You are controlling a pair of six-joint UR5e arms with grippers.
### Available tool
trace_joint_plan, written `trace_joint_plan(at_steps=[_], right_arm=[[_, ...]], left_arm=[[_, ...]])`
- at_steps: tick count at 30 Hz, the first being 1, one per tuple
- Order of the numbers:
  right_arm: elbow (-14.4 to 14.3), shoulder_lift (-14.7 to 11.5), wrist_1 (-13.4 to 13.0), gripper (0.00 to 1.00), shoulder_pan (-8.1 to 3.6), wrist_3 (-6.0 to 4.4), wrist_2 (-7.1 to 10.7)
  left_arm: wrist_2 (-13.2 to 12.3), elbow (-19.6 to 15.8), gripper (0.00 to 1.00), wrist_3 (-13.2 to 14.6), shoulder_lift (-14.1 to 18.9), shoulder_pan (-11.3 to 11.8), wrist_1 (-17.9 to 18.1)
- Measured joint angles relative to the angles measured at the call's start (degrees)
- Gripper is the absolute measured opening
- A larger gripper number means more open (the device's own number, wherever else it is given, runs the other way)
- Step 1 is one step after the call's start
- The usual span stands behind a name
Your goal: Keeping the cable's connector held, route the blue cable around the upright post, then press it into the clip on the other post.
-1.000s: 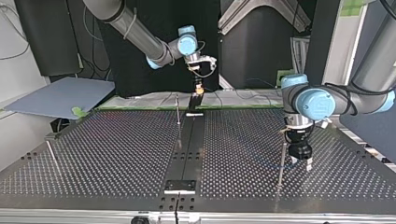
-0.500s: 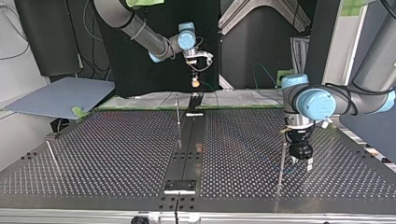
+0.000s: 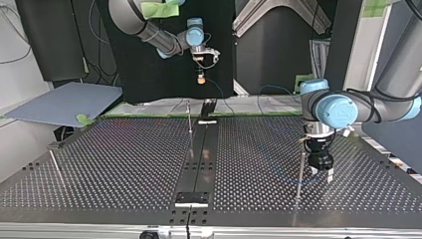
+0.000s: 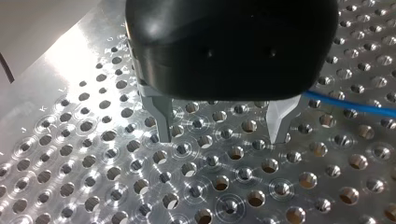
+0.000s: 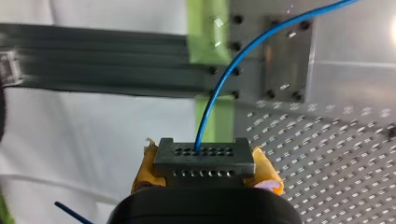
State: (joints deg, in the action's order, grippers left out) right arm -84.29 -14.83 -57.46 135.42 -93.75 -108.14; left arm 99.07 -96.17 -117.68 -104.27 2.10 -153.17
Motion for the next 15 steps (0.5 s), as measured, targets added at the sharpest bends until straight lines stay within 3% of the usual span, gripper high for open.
trace_joint_plan(at_steps=[6, 15], right_arm=[[-0.4, 2.8, -0.7, 0.00, -1.37, -0.55, -0.34], [-0.9, 3.4, -1.1, 0.00, -3.97, -0.71, -0.25]], left_arm=[[0.0, 0.0, 0.98, 0.0, 0.0, 0.0, -0.1], [0.0, 0.0, 0.98, 0.0, 0.0, 0.0, -0.1]])
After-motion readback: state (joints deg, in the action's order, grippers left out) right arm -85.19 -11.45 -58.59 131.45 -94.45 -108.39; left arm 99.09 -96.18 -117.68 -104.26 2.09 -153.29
